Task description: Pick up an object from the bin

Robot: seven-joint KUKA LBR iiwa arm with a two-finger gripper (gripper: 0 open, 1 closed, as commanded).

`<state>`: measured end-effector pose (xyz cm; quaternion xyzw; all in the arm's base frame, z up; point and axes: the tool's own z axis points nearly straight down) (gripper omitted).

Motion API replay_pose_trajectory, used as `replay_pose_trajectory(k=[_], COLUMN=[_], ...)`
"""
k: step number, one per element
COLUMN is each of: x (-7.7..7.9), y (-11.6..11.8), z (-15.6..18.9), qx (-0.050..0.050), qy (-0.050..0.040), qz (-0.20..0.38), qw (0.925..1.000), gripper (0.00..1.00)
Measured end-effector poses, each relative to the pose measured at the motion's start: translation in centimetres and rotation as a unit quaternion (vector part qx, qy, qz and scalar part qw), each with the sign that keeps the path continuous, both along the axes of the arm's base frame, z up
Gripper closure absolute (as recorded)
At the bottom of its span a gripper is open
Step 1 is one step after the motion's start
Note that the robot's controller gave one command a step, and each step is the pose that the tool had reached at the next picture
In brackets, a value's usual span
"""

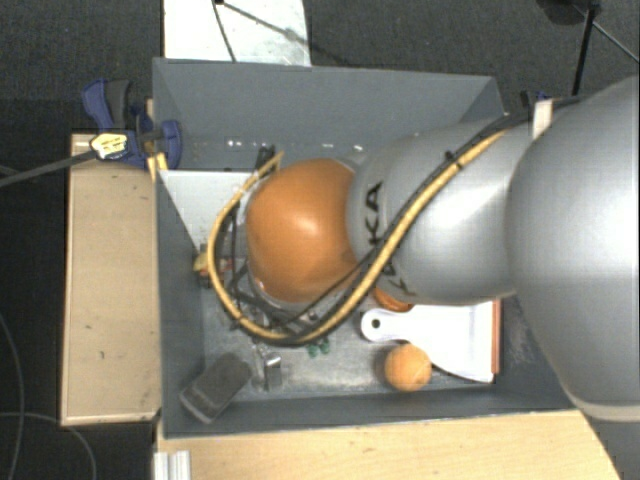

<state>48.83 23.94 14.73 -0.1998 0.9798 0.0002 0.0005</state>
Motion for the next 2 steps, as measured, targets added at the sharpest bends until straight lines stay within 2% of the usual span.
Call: replay_pose_trajectory(k=[1,2], x=[-0.5,-0.8], y=[0.9,1.0], z=[-1.0,-3.0], qx=[0.000,0.000], qy=[0.0009,0.0003], qz=[-0.008,0.065], qw=[1.0000,0.9979], gripper=[0.00,0.00])
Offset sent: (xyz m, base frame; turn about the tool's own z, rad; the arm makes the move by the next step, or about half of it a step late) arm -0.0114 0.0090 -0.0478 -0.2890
